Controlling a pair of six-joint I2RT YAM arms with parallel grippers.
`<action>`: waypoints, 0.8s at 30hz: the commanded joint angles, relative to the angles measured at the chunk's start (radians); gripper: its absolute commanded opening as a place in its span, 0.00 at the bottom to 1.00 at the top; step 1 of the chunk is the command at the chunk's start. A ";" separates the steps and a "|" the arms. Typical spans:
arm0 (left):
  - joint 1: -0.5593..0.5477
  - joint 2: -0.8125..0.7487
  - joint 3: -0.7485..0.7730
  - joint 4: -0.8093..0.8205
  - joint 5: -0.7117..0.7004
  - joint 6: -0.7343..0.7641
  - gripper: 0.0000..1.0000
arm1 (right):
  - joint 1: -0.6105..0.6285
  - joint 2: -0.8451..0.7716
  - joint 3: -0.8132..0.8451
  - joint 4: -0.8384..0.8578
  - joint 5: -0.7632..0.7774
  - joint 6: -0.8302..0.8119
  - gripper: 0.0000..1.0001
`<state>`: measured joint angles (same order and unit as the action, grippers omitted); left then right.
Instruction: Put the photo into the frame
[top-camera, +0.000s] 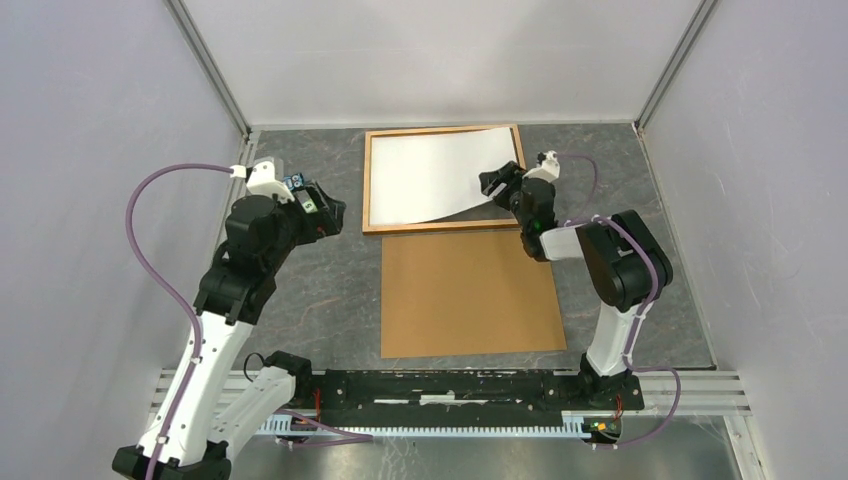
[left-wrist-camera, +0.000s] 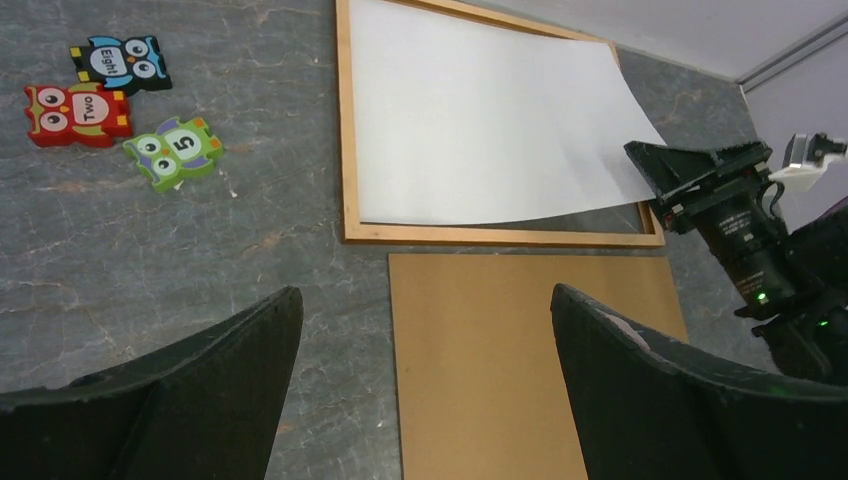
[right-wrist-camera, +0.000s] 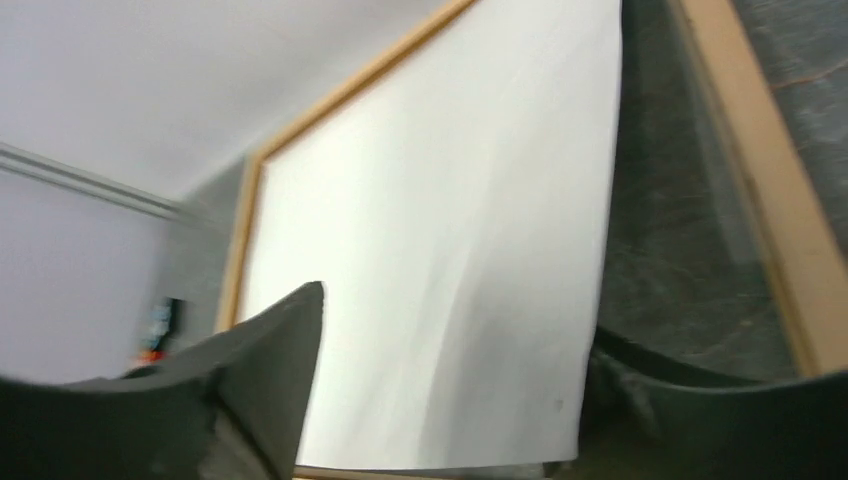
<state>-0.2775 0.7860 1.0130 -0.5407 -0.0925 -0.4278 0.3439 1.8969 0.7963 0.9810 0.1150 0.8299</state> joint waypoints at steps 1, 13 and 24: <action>-0.005 -0.017 -0.043 0.039 0.021 -0.033 1.00 | -0.009 -0.118 0.160 -0.483 0.105 -0.227 0.88; -0.018 0.213 -0.232 0.071 0.234 -0.283 1.00 | -0.039 -0.427 0.152 -1.290 0.202 -0.653 0.98; -0.080 0.496 -0.342 0.283 0.184 -0.400 1.00 | -0.222 -0.567 -0.218 -1.054 -0.312 -0.609 0.98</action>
<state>-0.3561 1.2186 0.6533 -0.3950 0.0845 -0.7654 0.1799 1.3735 0.6132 -0.1871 0.0120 0.2207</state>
